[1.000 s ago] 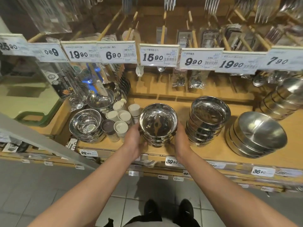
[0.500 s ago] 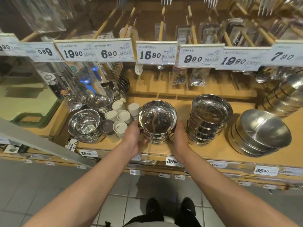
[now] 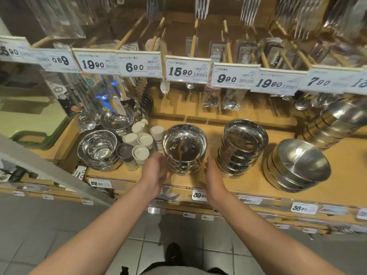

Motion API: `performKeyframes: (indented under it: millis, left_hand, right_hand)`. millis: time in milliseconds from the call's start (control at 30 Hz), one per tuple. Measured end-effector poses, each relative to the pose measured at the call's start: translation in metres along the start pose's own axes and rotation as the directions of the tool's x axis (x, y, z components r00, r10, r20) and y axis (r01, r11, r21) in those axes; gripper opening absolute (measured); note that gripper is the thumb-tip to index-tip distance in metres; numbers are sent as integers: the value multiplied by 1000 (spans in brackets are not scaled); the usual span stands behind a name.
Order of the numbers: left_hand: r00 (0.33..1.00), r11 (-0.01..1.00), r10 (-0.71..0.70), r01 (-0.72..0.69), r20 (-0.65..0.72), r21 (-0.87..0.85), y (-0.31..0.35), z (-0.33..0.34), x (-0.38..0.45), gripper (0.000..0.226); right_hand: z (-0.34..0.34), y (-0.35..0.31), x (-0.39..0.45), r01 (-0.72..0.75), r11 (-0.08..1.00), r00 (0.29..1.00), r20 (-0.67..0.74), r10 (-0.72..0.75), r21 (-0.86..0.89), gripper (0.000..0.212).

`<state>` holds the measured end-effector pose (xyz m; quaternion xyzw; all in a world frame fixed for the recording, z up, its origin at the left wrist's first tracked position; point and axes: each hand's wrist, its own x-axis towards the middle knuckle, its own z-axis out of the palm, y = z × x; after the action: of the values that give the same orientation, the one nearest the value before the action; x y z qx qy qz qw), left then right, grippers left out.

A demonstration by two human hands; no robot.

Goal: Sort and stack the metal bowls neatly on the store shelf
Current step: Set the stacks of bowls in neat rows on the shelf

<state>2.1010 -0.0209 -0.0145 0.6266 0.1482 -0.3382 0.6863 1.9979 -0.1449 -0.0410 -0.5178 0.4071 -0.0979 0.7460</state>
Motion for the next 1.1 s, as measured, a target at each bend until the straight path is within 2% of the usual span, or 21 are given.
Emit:
performKeyframes:
  millis: [100,167,267,400,500,600,667,800,967,1100]
  left_hand:
    - [1000,1000,6,-6,-22,-11,-14,-5,-17,18]
    - [1000,1000,-8,8,-16,-13,-27,0,-32,19]
    - [999,998,-42,41,21,42,-50,23,-54,22]
    - [990,992,-94,85,101,91,-86,77,-89,18]
    - [976,984,-162,148,148,103,-117,123,-119,29]
    - [965,981,-182,165,191,101,-145,163,-140,14]
    - [957,982,-183,167,224,89,-158,183,-148,12]
    - [954,983,-179,165,239,78,-172,212,-155,24]
    - [962,983,-182,171,201,73,-167,256,-137,12]
    - [963,977,-203,210,178,-21,-170,283,-106,15]
  right_hand:
    - [-21,3,-23,-108,994,994,12,108,22,26]
    - [-45,5,-39,-152,987,988,27,150,54,33]
    - [-97,6,-64,-118,990,993,36,116,74,45]
    - [-190,-1,-97,-75,990,994,-69,84,123,39]
    - [-262,-4,-114,-71,988,986,-143,91,135,32]
    - [-321,-8,-124,-48,990,984,-165,70,133,31]
    - [-348,-12,-124,-40,987,981,-179,68,159,32]
    - [-375,-20,-113,-33,983,982,-178,66,182,31]
    - [-377,-45,-75,-64,989,983,-162,85,130,30]
    - [-367,-63,-28,-106,990,985,-126,117,88,24]
